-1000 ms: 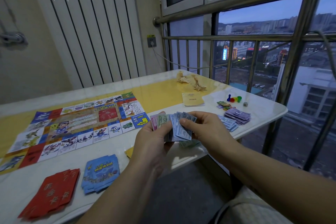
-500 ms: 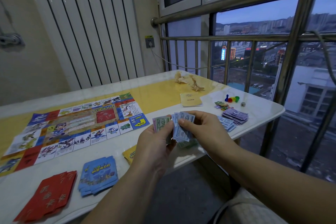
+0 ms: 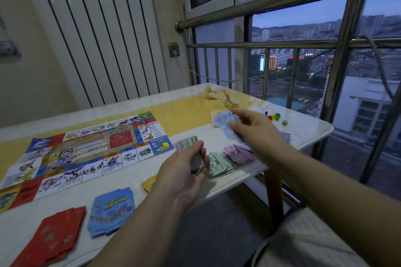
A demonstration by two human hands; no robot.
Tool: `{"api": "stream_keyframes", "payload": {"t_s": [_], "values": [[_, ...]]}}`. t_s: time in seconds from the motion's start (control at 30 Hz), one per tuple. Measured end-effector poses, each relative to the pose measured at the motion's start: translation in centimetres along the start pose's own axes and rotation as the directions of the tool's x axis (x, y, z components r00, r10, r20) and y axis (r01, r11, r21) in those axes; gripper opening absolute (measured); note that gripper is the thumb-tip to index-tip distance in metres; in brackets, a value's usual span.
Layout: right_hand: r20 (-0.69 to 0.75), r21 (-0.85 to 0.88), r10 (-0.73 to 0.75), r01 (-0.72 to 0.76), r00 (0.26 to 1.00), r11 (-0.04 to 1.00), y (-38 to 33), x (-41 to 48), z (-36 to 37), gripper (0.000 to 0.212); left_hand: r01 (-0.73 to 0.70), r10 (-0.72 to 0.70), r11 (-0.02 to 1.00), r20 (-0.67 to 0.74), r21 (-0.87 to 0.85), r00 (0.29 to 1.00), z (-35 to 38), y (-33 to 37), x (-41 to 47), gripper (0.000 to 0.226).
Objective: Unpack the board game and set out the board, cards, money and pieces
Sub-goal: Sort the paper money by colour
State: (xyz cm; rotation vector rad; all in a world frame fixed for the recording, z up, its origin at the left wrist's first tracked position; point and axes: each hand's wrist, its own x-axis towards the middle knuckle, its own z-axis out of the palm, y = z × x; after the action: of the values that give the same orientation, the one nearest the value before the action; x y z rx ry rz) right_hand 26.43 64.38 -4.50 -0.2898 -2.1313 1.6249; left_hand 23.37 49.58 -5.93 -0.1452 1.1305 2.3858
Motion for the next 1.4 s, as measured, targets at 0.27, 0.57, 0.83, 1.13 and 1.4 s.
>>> {"api": "stream_keyframes", "payload": {"t_s": [0.27,0.57,0.83,1.13,1.4], "values": [[-0.015,-0.675,-0.015,0.001,1.0,0.738,3.7,3.9,-4.2,0.032,0.137,-0.137,0.985,0.008,-0.101,0.991,0.3,0.4,0.1,0.016],[-0.084,-0.929,-0.078,-0.05,0.993,0.368,6.2,3.4,-3.4,0.039,0.115,-0.113,0.992,0.042,-0.044,0.993,0.0,0.3,0.3,0.025],[0.004,-0.421,-0.195,0.179,0.981,0.889,3.0,0.7,-1.2,0.027,0.007,-0.026,0.988,0.118,0.152,0.993,-0.2,-0.9,0.5,0.024],[0.161,-0.154,-0.048,0.073,0.986,0.985,1.7,-1.0,1.0,0.014,-0.089,0.053,0.972,0.166,0.218,0.985,-0.2,-0.9,-0.2,0.023],[0.172,-0.312,0.065,-0.008,0.983,0.95,0.5,0.4,-0.3,0.014,-0.188,0.188,0.968,0.014,0.168,0.982,-1.4,0.4,1.0,0.019]]}}
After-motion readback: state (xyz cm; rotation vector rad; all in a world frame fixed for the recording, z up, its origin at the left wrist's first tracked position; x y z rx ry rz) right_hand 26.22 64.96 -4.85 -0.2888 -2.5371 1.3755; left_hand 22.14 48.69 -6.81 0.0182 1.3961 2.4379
